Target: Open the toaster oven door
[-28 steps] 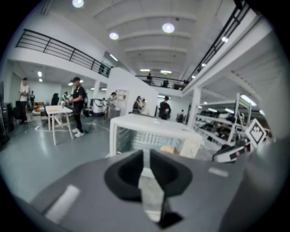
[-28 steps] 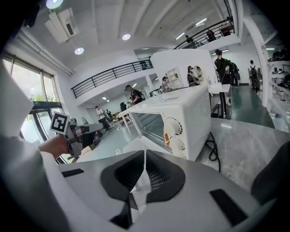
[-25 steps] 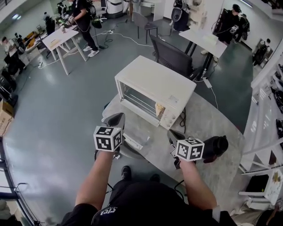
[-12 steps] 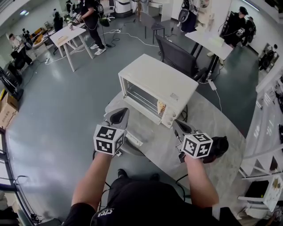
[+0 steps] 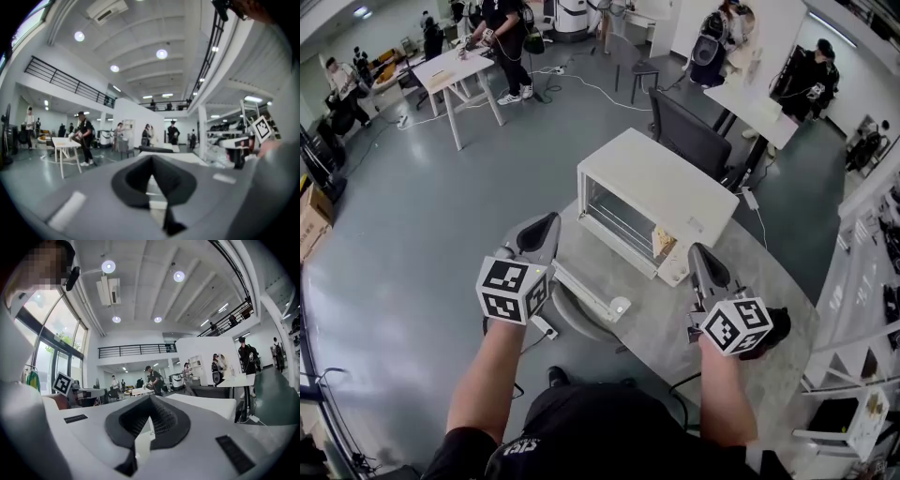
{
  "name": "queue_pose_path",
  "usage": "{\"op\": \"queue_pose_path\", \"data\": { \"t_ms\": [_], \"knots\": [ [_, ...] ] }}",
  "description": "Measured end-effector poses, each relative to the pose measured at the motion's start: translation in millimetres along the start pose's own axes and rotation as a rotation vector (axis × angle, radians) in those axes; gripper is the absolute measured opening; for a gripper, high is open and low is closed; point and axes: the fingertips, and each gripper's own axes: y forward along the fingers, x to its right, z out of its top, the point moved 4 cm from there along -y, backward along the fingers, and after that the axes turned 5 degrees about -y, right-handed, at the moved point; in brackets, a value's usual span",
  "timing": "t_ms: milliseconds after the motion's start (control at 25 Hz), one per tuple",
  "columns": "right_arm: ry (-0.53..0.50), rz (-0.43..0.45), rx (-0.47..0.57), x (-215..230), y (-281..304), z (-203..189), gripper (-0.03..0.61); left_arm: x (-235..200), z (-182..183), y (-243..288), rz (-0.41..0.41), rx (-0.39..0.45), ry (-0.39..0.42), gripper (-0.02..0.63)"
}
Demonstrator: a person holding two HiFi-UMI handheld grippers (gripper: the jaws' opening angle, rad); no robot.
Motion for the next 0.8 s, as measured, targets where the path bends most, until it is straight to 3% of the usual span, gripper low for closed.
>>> {"op": "queue_pose_path", "data": {
  "t_ms": [320,800],
  "knots": [
    [0.018,-0.014,0.012,1,-12,-12,-0.009,-14,-14,-9,0.037,-0.005,-0.059,0.008],
    [-0.021,0.046,0.011,-5,-6,-10,-0.009,6,-33,-9,0.003,-0.066,-0.025,0.008]
  ]
}}
